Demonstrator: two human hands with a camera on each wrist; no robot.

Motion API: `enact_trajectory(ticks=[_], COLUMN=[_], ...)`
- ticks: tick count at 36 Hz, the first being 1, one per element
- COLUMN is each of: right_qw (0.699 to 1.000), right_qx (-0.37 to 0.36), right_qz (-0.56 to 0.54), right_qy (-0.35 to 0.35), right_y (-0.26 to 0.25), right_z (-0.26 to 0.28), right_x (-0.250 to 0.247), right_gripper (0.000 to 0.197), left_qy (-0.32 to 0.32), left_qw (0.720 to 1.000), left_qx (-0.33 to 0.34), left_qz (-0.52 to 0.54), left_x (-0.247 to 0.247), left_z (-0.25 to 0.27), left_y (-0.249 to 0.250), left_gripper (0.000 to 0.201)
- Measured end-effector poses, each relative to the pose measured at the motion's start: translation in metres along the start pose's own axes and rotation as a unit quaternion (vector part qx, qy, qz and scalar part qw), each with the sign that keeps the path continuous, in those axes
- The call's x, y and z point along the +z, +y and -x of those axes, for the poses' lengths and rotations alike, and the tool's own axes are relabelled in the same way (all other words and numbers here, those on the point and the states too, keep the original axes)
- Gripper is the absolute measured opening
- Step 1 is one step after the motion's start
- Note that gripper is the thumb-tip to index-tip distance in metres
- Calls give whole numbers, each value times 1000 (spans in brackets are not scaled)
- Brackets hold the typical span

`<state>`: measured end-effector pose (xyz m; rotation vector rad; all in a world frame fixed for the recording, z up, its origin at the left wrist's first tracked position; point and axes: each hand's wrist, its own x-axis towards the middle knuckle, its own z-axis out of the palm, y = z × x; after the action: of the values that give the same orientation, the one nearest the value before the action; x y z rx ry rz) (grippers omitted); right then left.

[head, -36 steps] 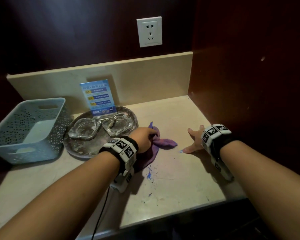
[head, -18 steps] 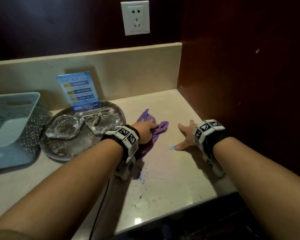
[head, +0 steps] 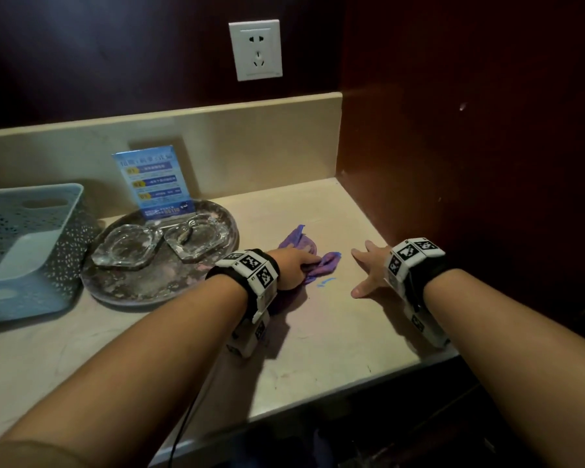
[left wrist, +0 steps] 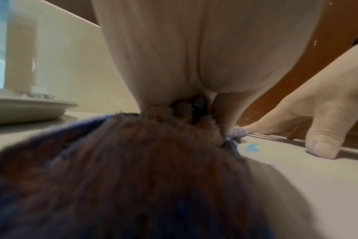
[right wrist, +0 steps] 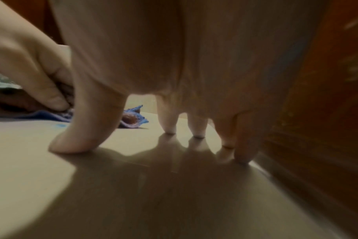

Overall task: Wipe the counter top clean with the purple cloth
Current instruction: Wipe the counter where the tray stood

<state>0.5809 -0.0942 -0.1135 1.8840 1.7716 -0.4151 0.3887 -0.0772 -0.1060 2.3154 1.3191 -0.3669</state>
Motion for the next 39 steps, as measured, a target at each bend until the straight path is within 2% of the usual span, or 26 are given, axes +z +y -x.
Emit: enact_trajectory(ticks=[13, 25, 31, 39], right_qw=[998, 996, 995, 998], right_qx=[-43, -54, -53, -40], right_qz=[20, 28, 18, -12], right_qy=[42, 62, 84, 42], right_y=[14, 15, 16, 11], right_z=[42, 75, 90, 105], right_x=[32, 53, 67, 74], right_gripper=[103, 105, 101, 102], left_qy=[15, 11, 31, 85], left_qw=[1000, 999, 999, 993], left_qx=[-4, -8, 14, 68], left_qz=[21, 38, 31, 43], left_x=[26, 61, 75, 92], left_z=[22, 68, 80, 95], left_y=[53, 78, 80, 80], left_gripper=[51, 55, 54, 47])
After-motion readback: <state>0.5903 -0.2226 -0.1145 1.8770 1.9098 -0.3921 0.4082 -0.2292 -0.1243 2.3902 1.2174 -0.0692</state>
